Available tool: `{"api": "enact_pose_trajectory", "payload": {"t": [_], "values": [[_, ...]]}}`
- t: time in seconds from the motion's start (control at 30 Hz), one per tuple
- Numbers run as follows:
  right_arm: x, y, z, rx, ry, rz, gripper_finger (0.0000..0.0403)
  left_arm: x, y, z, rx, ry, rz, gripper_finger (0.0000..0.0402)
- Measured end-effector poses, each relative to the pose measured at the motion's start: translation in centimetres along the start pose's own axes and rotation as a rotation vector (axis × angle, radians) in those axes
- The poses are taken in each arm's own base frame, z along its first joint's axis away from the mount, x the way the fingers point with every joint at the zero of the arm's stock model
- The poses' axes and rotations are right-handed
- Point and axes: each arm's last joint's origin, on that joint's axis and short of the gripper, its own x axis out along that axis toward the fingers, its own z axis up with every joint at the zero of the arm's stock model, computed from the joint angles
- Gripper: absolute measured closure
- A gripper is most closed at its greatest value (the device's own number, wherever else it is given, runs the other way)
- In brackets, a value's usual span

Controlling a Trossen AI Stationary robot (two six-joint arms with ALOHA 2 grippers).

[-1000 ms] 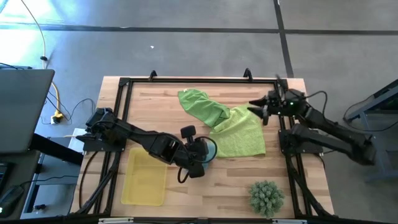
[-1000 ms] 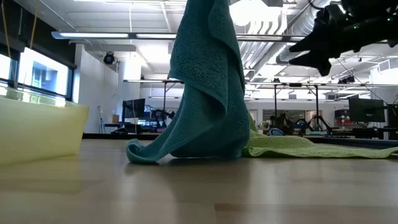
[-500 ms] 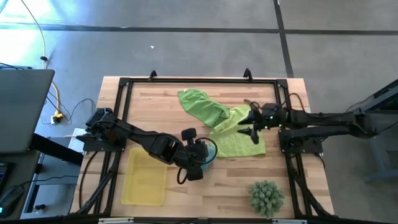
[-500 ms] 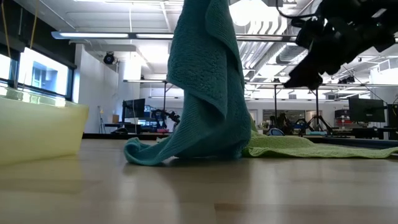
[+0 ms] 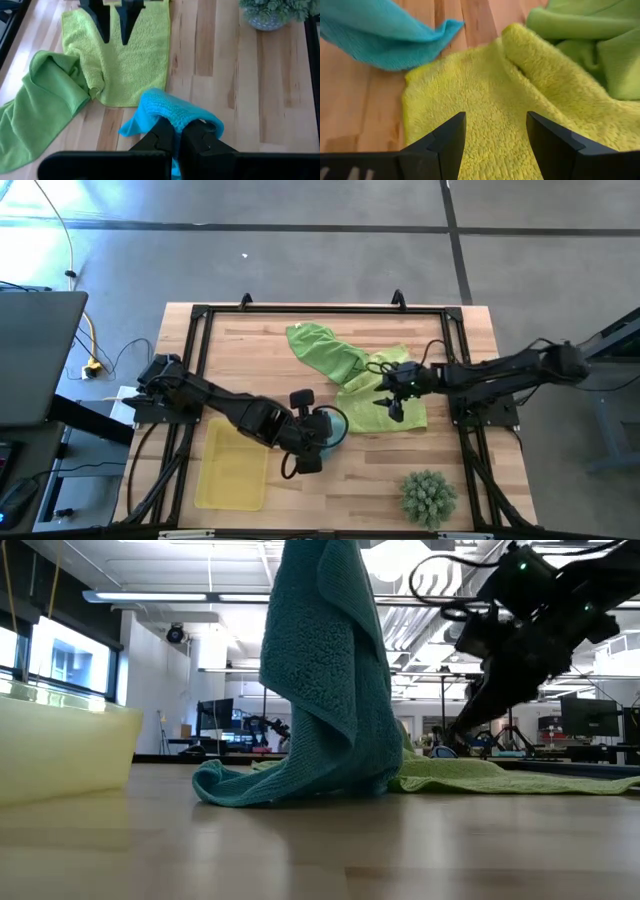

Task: Roll microfiber towels into tight, uniform cylinder then place into a basket
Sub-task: Roll the blue microfiber towel

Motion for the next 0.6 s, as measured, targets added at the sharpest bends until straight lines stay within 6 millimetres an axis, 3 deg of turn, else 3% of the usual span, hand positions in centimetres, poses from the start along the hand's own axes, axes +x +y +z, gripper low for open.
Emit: {"api": "enact_pose_trajectory", "payload": {"t": [0.3, 0.6], "values": [[2.7, -0.5, -1.4, -0.093, 0.104, -0.091, 0.0204, -0.2, -0.5, -0.2, 0.005, -0.002, -0.009, 0.0401], [3.3, -0.8, -2.5, -0.099, 0.214, -0.122, 0.0204, -0.2, -0.5, -0.2, 0.004, -0.001, -0.008, 0.0401]]}}
